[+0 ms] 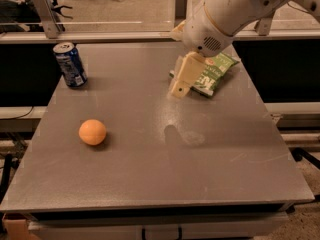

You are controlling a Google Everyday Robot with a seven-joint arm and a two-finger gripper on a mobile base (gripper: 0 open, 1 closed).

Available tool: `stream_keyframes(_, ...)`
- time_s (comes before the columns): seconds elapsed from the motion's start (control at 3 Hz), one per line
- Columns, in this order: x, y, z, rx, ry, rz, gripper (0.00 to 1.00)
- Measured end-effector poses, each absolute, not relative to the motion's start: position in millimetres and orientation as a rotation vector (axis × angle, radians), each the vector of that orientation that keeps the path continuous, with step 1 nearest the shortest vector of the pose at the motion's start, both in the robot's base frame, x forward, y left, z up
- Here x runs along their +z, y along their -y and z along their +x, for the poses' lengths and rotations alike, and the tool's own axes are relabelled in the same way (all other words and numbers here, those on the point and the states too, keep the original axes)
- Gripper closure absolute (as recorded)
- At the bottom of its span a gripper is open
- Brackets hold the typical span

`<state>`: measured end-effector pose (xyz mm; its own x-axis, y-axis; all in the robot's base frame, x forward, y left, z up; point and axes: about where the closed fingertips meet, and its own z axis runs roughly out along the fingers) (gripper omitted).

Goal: Pick pepsi can

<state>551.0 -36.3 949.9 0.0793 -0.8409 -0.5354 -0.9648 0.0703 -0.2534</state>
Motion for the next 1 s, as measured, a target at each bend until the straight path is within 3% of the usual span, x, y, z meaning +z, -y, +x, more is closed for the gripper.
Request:
stream_keyframes(0.33, 959.9, -39.7, 570.4, 0.407, -1.645, -1.753, 0.0)
stream_keyframes(1.0, 960.7, -45.2, 571.4, 0.417, -1.626, -1.761, 0.0)
